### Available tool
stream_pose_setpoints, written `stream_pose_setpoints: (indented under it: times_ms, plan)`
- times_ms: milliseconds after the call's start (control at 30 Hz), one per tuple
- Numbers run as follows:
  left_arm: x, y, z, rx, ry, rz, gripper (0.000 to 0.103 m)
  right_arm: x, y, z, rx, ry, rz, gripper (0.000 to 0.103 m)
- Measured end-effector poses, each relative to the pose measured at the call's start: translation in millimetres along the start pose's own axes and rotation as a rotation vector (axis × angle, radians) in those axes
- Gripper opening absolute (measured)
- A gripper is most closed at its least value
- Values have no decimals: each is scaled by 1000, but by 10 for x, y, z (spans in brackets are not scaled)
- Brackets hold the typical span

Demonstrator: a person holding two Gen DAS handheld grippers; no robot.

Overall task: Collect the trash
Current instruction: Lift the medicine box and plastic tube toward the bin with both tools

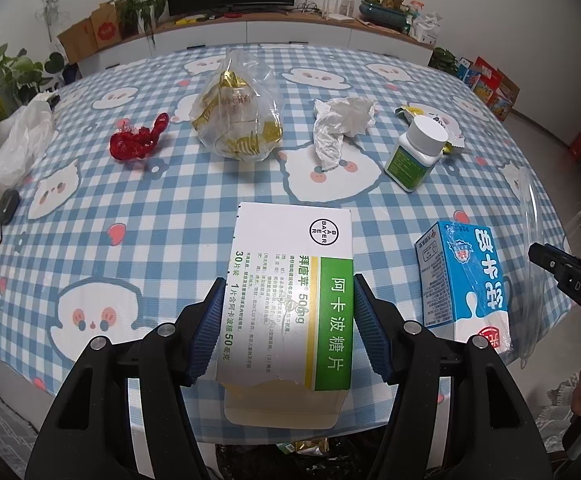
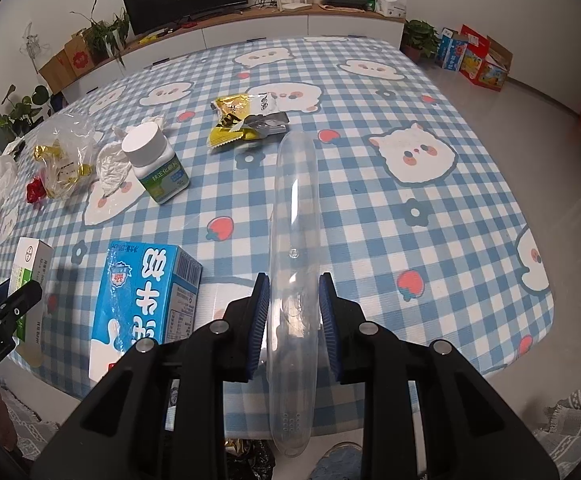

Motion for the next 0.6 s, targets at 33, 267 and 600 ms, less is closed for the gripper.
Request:
stream_pose_setpoints:
  times_ms: [33, 267, 600]
  plan:
    - [-24, 7, -4, -2, 2, -2, 60, -14, 11, 1, 2, -2, -1, 24]
    - [-157, 74, 2, -9, 5, -12, 60, -153, 76, 30, 20, -16, -11, 24]
    - [-318, 201, -14, 8, -1, -24, 60, -356, 178, 36, 25, -27, -25, 24]
Point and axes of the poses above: each gripper's, at about its wrist camera, not at the fingertips, and x roughly the way its jaws point, z to its left, y to its underside, the point moved 10 cm from there along x, roughly the way its jaws point, and after that the axes turned 12 degrees about -z, right-handed, at the moved point
